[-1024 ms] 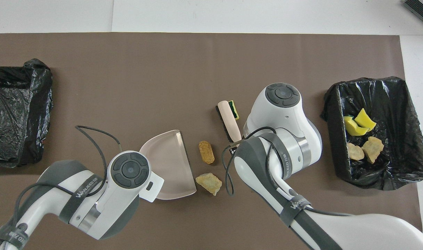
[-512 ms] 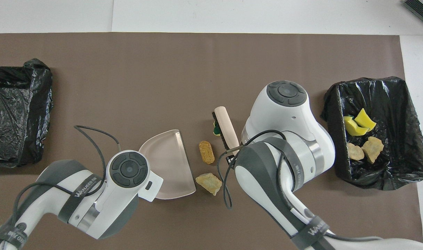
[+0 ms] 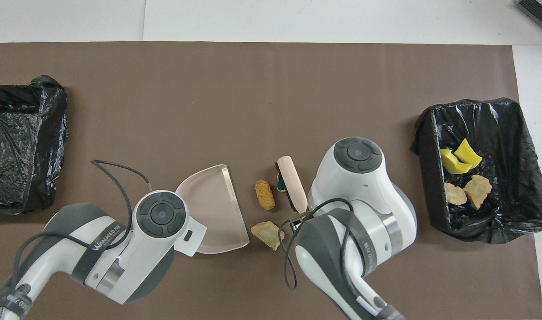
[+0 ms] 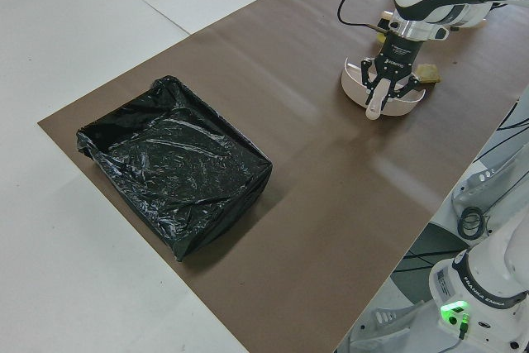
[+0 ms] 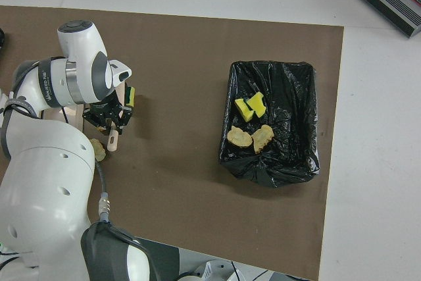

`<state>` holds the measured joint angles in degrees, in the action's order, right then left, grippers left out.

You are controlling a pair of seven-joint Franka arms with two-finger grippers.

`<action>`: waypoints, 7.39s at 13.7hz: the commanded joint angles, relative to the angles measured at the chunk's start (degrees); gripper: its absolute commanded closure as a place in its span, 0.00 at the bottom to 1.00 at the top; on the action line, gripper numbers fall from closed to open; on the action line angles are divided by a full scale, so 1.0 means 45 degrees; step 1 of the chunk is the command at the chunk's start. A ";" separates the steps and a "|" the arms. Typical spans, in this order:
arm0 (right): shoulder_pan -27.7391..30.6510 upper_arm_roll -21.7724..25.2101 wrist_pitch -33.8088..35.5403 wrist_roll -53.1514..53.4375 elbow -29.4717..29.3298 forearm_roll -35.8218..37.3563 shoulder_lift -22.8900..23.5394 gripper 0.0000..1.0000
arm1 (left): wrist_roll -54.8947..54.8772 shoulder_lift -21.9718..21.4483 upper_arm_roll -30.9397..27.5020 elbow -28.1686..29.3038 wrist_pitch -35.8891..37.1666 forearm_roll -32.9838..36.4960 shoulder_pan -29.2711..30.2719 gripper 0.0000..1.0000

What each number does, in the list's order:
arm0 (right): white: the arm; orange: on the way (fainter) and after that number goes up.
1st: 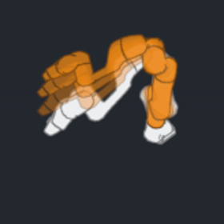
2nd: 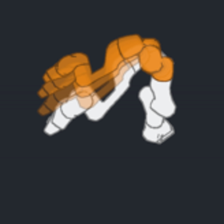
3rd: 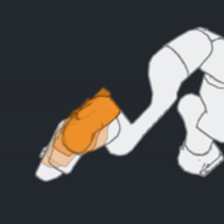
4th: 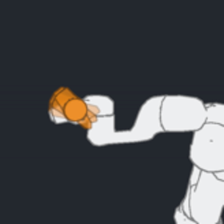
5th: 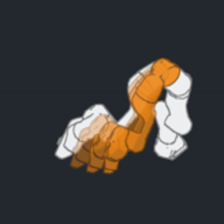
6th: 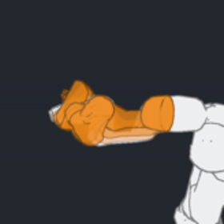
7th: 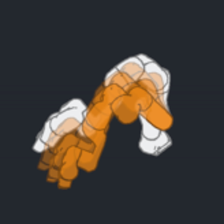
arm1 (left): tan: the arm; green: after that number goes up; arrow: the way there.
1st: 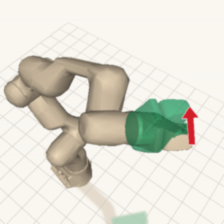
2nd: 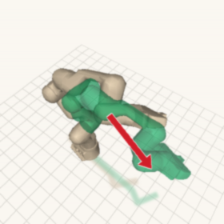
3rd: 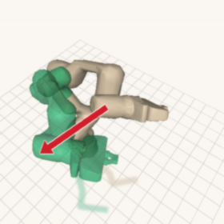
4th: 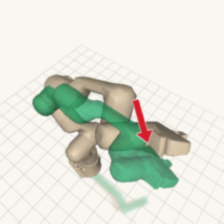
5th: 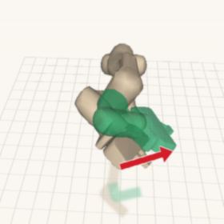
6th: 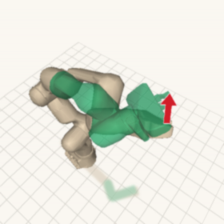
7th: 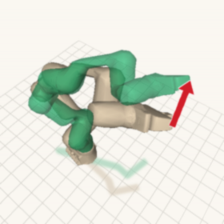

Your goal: Sweep and dump trash in bin

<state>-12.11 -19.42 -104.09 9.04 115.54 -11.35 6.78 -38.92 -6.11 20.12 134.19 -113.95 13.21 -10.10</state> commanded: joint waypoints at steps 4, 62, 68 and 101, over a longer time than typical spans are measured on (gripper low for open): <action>-0.2287 -0.0059 -0.3917 0.3335 0.1923 -0.0542 0.0424 1.00 | -0.0023 -0.0165 0.0041 0.0316 -0.0322 0.0052 0.0213 1.00; -0.5354 -0.0078 -0.3371 0.7950 0.0340 -0.0780 0.1382 1.00 | -1.3532 0.2252 -1.1124 -0.8799 0.2842 -0.2816 0.0271 1.00; -0.5005 -0.0020 -0.1721 0.7971 -0.0768 -0.0172 0.1423 0.00 | -1.6289 0.4286 -1.1561 -1.0855 -0.0078 -0.1575 0.1364 1.00; 0.2845 0.3711 0.4186 -0.2556 -0.5695 0.2406 -0.0881 0.00 | 0.1961 0.4890 -0.2248 -0.8765 0.3487 0.1309 0.0975 1.00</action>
<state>-2.09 -2.04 -85.32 -1.52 90.46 -1.09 2.74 -37.93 14.71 7.95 94.73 -97.87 23.07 -5.67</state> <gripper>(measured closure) 0.000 0.683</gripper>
